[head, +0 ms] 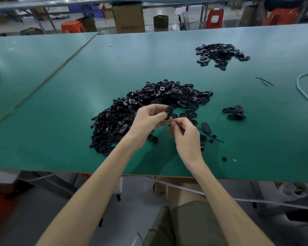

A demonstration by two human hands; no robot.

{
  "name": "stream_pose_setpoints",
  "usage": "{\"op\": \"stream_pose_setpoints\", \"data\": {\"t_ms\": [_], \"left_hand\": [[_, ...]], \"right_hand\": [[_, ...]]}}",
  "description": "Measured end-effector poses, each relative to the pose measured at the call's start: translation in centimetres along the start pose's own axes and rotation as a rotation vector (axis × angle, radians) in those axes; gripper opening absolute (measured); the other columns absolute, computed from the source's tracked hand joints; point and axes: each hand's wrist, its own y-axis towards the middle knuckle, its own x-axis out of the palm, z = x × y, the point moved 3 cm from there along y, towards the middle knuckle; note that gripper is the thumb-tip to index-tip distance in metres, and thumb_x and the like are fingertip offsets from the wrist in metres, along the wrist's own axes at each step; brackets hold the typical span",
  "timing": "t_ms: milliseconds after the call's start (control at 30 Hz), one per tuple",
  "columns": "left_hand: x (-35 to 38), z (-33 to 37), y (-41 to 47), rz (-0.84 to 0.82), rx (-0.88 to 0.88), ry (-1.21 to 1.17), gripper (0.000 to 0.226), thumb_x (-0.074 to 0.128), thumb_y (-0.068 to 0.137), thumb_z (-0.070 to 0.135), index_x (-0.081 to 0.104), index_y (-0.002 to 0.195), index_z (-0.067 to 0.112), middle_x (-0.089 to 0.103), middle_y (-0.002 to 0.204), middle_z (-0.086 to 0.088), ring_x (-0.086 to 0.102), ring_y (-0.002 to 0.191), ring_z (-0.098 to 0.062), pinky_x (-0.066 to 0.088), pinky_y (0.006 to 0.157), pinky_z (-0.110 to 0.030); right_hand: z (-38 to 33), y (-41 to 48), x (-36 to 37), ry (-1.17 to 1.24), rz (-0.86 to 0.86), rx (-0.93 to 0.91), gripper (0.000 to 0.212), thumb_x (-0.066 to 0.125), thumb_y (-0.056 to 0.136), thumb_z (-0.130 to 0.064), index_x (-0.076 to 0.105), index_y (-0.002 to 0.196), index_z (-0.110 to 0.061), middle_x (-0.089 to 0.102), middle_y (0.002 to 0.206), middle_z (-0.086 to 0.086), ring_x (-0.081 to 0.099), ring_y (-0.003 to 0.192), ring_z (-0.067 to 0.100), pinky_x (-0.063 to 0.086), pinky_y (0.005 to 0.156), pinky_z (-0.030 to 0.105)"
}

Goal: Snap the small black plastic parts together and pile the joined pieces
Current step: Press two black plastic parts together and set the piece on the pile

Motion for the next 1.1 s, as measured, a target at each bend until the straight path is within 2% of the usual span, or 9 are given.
{"op": "stream_pose_setpoints", "data": {"t_ms": [100,233,333,433,567,800,967,1100], "left_hand": [[1.3,-1.6,-0.1,0.075,-0.065,-0.21,0.019,0.059,0.098,-0.003,0.071,0.112,-0.002,0.072,0.09,-0.011,0.07,0.085,-0.019,0.06,0.085,-0.029],[2.7,-3.2,0.2,0.11,-0.147,-0.375,0.015,0.059,0.098,-0.003,0.07,0.108,-0.001,0.069,0.079,-0.007,0.063,0.072,-0.019,0.058,0.078,-0.031],[2.9,-3.5,0.4,0.082,-0.095,-0.261,0.013,0.064,0.097,0.001,0.075,0.099,0.007,0.074,0.086,-0.008,0.066,0.08,-0.026,0.06,0.083,-0.04],[1.9,-3.5,0.4,0.026,-0.03,-0.143,0.016,0.066,0.096,0.001,0.077,0.102,0.01,0.077,0.094,-0.013,0.07,0.087,-0.026,0.059,0.092,-0.047],[0.1,-3.6,0.5,-0.025,0.011,-0.092,0.018,0.069,0.095,0.002,0.076,0.111,0.008,0.077,0.102,-0.017,0.073,0.093,-0.026,0.057,0.093,-0.046],[-0.6,-3.7,-0.2,-0.041,0.117,-0.064,0.03,0.069,0.093,-0.004,0.074,0.12,0.009,0.078,0.108,-0.009,0.074,0.096,-0.017,0.057,0.084,-0.026],[-0.4,-3.5,-0.3,-0.028,0.157,-0.037,0.041,0.073,0.091,-0.002,0.069,0.13,0.012,0.073,0.11,-0.019,0.076,0.087,-0.023,0.061,0.083,-0.033],[0.0,-3.4,-0.4,-0.078,0.182,-0.044,0.048,0.073,0.091,-0.003,0.065,0.135,0.014,0.066,0.11,-0.026,0.077,0.093,-0.032,0.062,0.082,-0.032]], "right_hand": [[0.2,0.0,-0.4,0.07,0.073,0.028,0.011,0.06,0.105,-0.02,0.068,0.098,-0.018,0.073,0.085,-0.004,0.066,0.076,0.01,0.056,0.073,0.036],[0.4,0.0,-0.6,0.15,0.113,0.061,0.01,0.059,0.106,-0.021,0.065,0.098,-0.02,0.074,0.082,-0.003,0.068,0.076,0.011,0.056,0.065,0.032],[0.6,0.1,-0.7,0.174,0.126,0.078,0.009,0.059,0.105,-0.02,0.066,0.099,-0.02,0.076,0.086,-0.001,0.072,0.08,0.012,0.056,0.062,0.027],[0.7,0.1,-0.7,0.2,0.133,0.091,0.009,0.059,0.105,-0.017,0.065,0.1,-0.017,0.075,0.082,0.0,0.069,0.072,0.009,0.054,0.063,0.025],[0.7,0.1,-0.6,0.243,0.13,0.091,0.009,0.058,0.105,-0.013,0.066,0.1,-0.016,0.076,0.081,0.0,0.069,0.074,0.01,0.055,0.064,0.025],[0.8,0.0,-0.6,0.31,0.109,0.077,0.008,0.06,0.102,-0.008,0.066,0.102,-0.012,0.079,0.088,0.001,0.072,0.077,0.013,0.054,0.064,0.024],[1.1,0.2,-0.6,0.332,0.114,0.079,0.007,0.061,0.103,-0.01,0.067,0.102,-0.014,0.079,0.091,0.0,0.07,0.078,0.011,0.054,0.064,0.023],[1.3,0.2,-0.7,0.274,0.135,0.068,0.008,0.065,0.102,-0.016,0.07,0.099,-0.022,0.076,0.092,0.0,0.062,0.065,0.008,0.052,0.067,0.022]]}}
